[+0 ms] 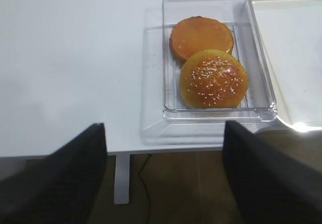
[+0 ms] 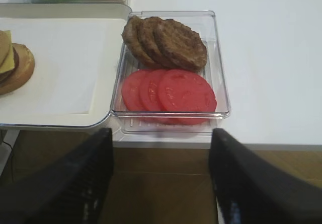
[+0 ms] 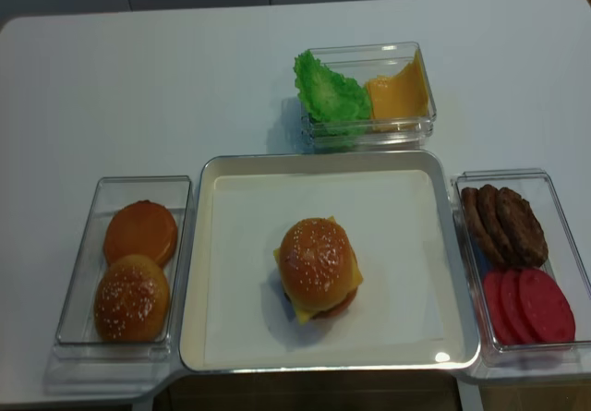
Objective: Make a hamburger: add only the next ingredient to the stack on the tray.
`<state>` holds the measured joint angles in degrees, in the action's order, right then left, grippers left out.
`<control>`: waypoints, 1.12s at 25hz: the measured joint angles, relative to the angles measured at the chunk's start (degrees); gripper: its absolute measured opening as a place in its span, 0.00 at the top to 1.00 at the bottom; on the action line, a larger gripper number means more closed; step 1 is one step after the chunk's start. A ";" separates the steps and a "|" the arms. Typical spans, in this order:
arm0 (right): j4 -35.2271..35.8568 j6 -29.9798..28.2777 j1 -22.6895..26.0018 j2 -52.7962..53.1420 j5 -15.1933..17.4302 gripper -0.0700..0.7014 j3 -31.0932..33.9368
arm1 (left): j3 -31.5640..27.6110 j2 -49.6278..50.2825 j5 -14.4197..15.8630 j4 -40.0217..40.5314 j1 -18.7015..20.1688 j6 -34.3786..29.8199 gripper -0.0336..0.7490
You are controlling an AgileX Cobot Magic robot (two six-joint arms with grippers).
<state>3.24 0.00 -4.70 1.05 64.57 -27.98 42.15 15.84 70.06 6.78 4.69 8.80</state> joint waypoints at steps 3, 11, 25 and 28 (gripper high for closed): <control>0.00 0.00 0.00 0.00 0.00 0.30 0.00 | -3.81 -4.19 0.33 0.00 0.00 0.00 0.28; 0.00 0.00 0.00 0.00 0.00 0.30 0.00 | -12.24 -15.93 0.77 -1.17 0.00 0.00 0.33; 0.00 0.00 0.00 0.00 0.00 0.30 0.00 | -14.03 -16.73 -1.72 -2.69 0.00 -1.81 0.34; 0.00 0.00 0.00 0.00 0.00 0.30 0.00 | -14.03 -16.73 -1.85 -2.69 0.00 -1.96 0.34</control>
<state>3.24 0.00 -4.70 1.05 64.57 -27.98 28.13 -0.88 68.22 4.09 4.69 6.85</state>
